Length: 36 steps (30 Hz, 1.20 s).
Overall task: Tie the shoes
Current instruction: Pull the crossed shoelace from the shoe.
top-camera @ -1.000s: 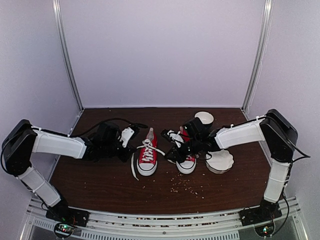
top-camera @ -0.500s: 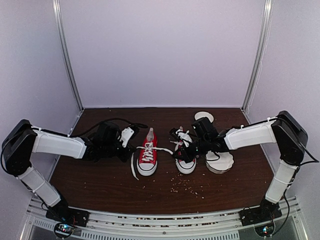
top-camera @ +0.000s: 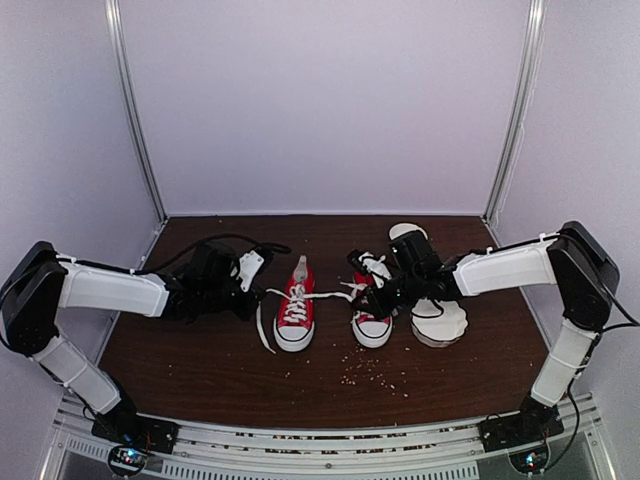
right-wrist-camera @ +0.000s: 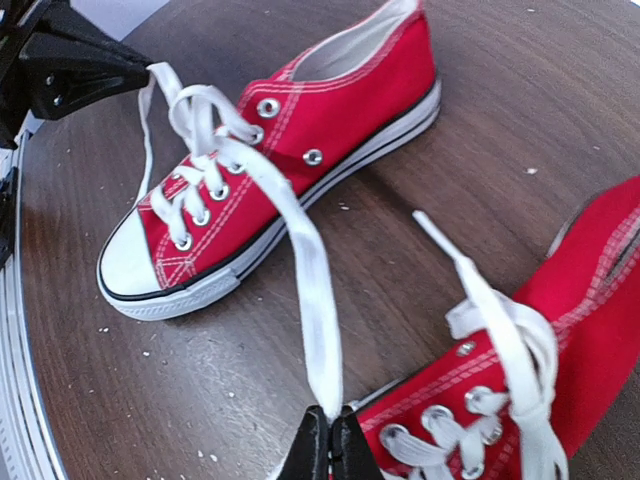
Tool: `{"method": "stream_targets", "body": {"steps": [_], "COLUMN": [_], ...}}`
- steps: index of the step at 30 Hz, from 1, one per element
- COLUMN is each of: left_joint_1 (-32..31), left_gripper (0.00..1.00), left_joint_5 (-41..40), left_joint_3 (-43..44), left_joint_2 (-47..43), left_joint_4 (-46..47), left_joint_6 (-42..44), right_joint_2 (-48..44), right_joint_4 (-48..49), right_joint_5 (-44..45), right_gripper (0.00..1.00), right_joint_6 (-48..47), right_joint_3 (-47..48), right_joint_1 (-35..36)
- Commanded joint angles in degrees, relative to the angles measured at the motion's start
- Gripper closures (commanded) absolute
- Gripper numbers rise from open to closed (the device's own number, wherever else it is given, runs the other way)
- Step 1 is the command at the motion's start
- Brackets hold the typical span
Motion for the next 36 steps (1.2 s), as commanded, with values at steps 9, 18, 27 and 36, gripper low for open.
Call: {"method": "stream_targets", "body": {"steps": [9,18,27,36], "left_joint_1": [0.4,0.9,1.0,-0.1], "left_gripper": [1.00,1.00,1.00,1.00], "left_joint_5": [-9.9,-13.9,-15.5,7.8], "left_joint_3": [-3.0,-2.7,-3.9,-5.3], "left_joint_2": [-4.9,-4.5,-6.4,-7.0], "left_joint_4": [1.4,0.0,1.0,8.6], "left_joint_6": [0.9,-0.4,-0.4,3.4], "right_joint_2": [-7.8,-11.9,-12.9,-5.9], "right_joint_4": [0.2,0.5,-0.6,3.3], "right_joint_5": [6.7,9.6,9.3,-4.6], "right_gripper": [1.00,1.00,1.00,1.00], "right_joint_6": [2.0,2.8,2.2,2.4], "right_joint_3": [-4.3,-7.3,-7.3,-1.5], "right_joint_1": [-3.2,-5.1,-5.7,-0.4]}}
